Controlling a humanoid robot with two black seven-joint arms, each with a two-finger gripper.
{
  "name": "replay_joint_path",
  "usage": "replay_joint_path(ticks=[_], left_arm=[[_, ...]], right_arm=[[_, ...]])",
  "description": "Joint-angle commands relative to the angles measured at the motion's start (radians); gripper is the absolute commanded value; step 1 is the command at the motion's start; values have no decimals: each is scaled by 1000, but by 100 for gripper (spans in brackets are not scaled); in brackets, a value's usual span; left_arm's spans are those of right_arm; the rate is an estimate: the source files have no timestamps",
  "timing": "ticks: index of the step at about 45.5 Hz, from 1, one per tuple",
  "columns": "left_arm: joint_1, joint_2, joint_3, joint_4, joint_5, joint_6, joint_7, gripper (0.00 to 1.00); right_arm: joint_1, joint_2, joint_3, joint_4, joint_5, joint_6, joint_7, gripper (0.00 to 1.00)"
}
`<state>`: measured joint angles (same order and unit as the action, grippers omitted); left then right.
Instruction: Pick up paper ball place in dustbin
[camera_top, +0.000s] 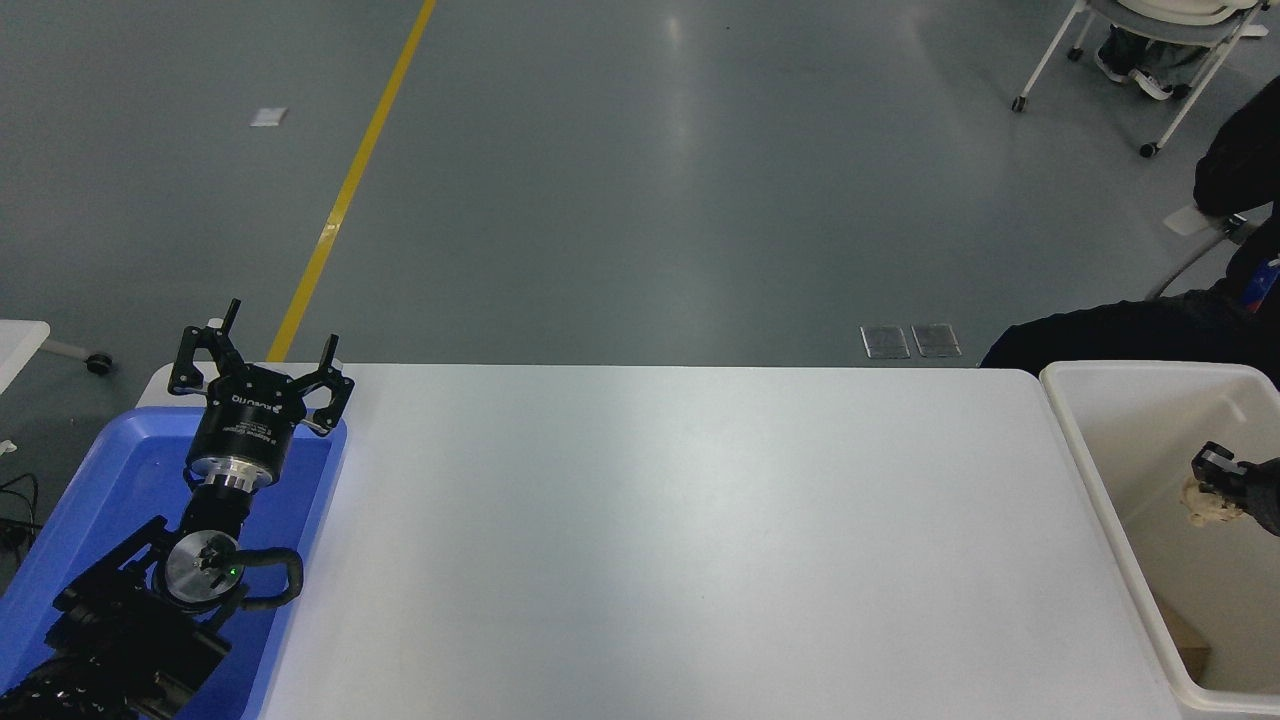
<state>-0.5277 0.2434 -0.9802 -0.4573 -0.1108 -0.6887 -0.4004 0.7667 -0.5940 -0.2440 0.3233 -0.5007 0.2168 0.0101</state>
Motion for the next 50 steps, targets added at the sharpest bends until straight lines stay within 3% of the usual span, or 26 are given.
replay_joint_path(ticks=[1,3,4,24,34,43,50], left_arm=[[0,0,0,0,-1,0,0,100],[0,0,0,0,-1,0,0,100],[0,0,0,0,0,0,0,100],[-1,-1,0,0,0,0,0,100],[-2,-1,2,-1,0,-5,2,100],[-2,-1,3,-1,0,-6,3,100],[-2,0,3,0,0,-6,3,100]], right_arm=[[-56,40,37,-38,10,-45,1,21],[-56,40,38,-41,11,-47,1,83],[-56,39,40,-40,11,-44,-1,100],[14,-4,23,13,-4,-24,-2,100],[284,-177,-112,385,-87,-13,-2,100],[725,-293,-397,739,-107,206,-4,100],[1129,-215,-691,988,-20,429,-5,100]])
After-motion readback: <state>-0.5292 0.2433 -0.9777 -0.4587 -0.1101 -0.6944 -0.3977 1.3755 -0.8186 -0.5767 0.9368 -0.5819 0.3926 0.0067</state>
